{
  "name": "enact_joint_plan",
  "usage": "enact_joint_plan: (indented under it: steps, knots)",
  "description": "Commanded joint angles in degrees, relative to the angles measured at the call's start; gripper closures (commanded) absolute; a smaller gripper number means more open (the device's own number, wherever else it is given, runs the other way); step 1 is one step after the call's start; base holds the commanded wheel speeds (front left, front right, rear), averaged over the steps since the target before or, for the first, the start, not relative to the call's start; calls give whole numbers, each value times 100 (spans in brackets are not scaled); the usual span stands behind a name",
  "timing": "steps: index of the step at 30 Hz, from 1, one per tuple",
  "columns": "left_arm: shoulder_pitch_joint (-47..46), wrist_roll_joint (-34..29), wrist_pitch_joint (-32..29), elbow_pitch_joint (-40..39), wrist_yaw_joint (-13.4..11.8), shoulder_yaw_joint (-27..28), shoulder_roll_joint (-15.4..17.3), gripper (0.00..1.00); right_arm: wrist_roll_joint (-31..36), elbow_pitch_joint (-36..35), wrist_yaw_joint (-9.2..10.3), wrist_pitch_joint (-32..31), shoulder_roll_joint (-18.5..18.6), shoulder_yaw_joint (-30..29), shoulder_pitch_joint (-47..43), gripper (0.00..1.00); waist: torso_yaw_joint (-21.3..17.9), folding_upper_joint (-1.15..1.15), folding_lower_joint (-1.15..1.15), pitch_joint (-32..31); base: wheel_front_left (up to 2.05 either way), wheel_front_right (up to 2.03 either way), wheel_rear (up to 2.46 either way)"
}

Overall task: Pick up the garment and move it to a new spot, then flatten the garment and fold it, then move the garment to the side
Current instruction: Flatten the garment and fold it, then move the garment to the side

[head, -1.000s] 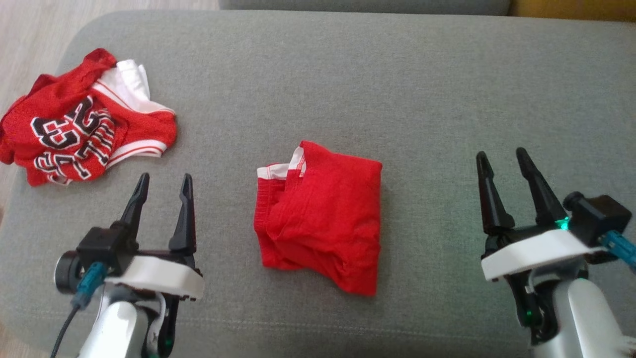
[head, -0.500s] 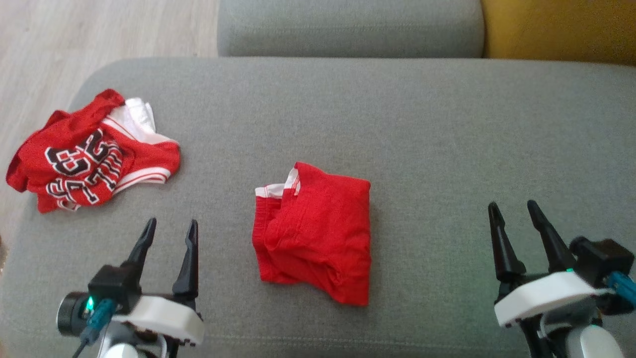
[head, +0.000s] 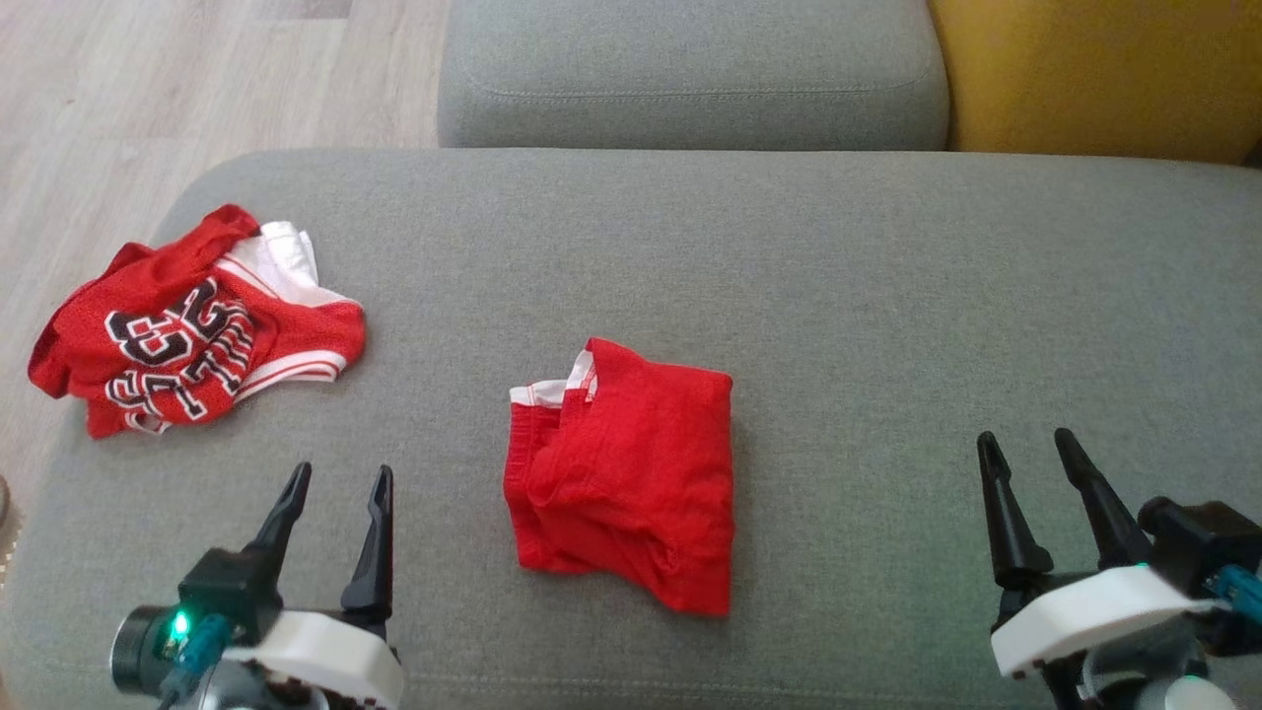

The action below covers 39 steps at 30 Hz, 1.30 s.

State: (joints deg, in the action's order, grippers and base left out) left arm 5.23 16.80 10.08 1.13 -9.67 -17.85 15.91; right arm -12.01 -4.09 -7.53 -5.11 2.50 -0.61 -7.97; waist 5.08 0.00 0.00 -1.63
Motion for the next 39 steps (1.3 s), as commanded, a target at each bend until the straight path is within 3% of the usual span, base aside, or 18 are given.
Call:
enact_joint_plan:
  steps: [1, 29, 39]
  knots:
    - [-220, 19, -11, -230, -65, 199, 115, 0, 48, -244, 4, -4, 38, 95, 137, 0, 4, 0, 0, 2, 0, 0, 0]
    - [-383, 82, 58, -216, -110, 127, 138, 0, 50, -171, 4, -18, 38, 40, 267, 0, 79, 0, 0, 73, 0, 0, 0]
    - [-866, 62, 154, -259, -4, 52, 97, 0, -175, 260, 4, 30, 38, 413, 761, 0, 301, 0, 0, 648, 0, 0, 0]
